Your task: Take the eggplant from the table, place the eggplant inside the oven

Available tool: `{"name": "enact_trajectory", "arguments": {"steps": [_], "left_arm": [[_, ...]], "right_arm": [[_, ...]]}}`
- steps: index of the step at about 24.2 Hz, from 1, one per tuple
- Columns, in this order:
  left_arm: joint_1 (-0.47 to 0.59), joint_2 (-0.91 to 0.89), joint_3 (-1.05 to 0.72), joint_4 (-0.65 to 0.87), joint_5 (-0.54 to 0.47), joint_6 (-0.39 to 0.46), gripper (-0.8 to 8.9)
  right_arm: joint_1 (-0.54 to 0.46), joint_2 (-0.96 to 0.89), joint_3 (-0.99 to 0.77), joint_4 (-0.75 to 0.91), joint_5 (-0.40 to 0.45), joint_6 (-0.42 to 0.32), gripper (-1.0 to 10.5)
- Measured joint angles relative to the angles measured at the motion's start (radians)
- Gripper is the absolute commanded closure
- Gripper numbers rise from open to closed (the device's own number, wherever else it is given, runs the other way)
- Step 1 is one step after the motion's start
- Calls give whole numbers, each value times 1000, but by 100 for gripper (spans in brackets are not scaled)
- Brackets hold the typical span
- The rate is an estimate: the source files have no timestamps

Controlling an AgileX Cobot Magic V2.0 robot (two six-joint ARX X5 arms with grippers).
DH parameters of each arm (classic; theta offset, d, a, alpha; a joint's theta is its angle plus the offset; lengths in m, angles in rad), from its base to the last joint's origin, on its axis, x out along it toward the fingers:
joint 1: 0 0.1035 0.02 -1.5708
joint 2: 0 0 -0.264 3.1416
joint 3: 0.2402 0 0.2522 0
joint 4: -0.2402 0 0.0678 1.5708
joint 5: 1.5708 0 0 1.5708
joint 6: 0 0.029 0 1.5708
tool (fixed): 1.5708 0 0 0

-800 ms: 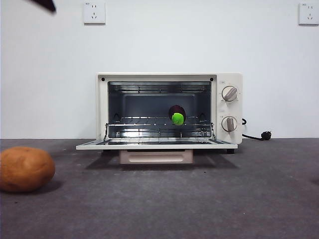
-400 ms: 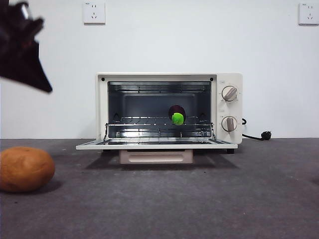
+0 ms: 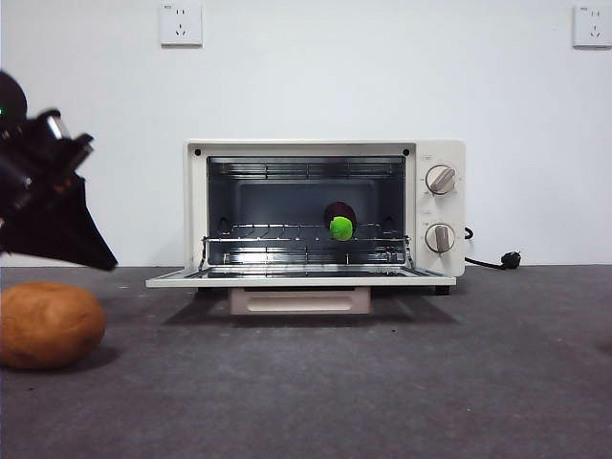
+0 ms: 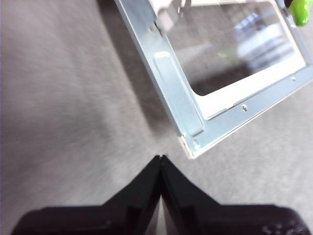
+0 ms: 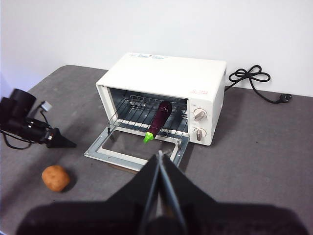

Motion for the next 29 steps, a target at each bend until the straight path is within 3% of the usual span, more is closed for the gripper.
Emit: {"name": "enact_trajectory", "arguments": {"steps": [25,29], "left_arm": [[-95,172,0,171,76,-35,819],[-93,174,-5,212,119,-71,819]], "right_arm": [[0,0,0,0,0,37,959],[0,0,0,0,0,37,959]]}}
